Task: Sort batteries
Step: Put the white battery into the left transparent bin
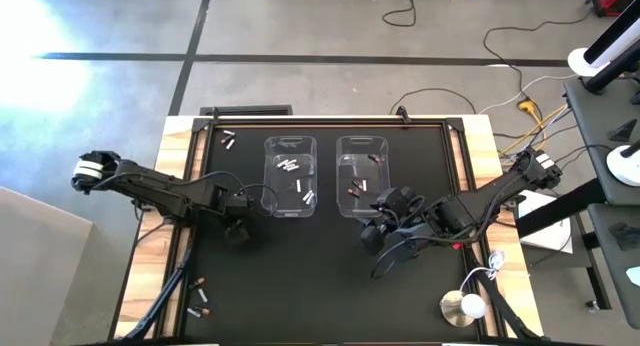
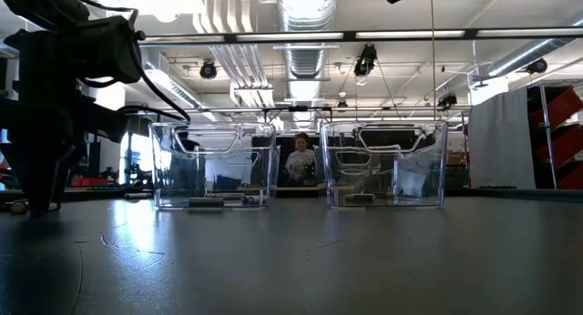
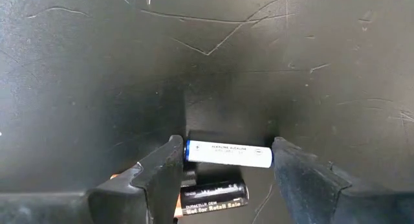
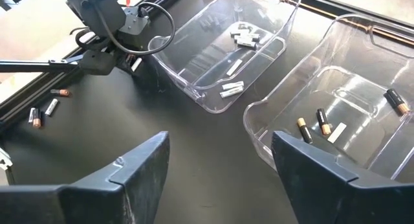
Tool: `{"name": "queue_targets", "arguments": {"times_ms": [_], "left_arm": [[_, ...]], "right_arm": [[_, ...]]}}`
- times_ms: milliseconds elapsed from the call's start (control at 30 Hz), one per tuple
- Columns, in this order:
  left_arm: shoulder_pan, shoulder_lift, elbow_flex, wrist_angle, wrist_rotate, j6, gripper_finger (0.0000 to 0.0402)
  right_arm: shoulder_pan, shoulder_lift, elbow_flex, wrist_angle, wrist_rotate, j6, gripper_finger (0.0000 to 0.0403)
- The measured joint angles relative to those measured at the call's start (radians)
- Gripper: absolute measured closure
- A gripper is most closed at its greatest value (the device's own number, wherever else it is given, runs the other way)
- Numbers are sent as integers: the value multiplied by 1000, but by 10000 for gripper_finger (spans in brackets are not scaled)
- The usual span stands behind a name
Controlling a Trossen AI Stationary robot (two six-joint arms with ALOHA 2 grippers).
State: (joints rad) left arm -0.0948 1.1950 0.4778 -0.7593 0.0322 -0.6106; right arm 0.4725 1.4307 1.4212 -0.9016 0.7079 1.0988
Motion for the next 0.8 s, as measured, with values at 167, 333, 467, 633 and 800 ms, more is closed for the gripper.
{"name": "queue_targets", "arguments": {"times_ms": [167,333,467,633,800], "left_arm": [[0,0,0,0,0,0,188],[-2,2,7,4,2,17,179],[-2,3,12,5,2,25,163],[-2,2,8,8,10,45,165],[-2,2,8,8,7,52,185]], "right_arm": [[0,0,0,0,0,-1,141],[0,0,0,0,0,0,134],[0,0,0,0,0,0,135],[0,0,0,0,0,-1,144],[-2,0,0,-2,1,-3,147]]}}
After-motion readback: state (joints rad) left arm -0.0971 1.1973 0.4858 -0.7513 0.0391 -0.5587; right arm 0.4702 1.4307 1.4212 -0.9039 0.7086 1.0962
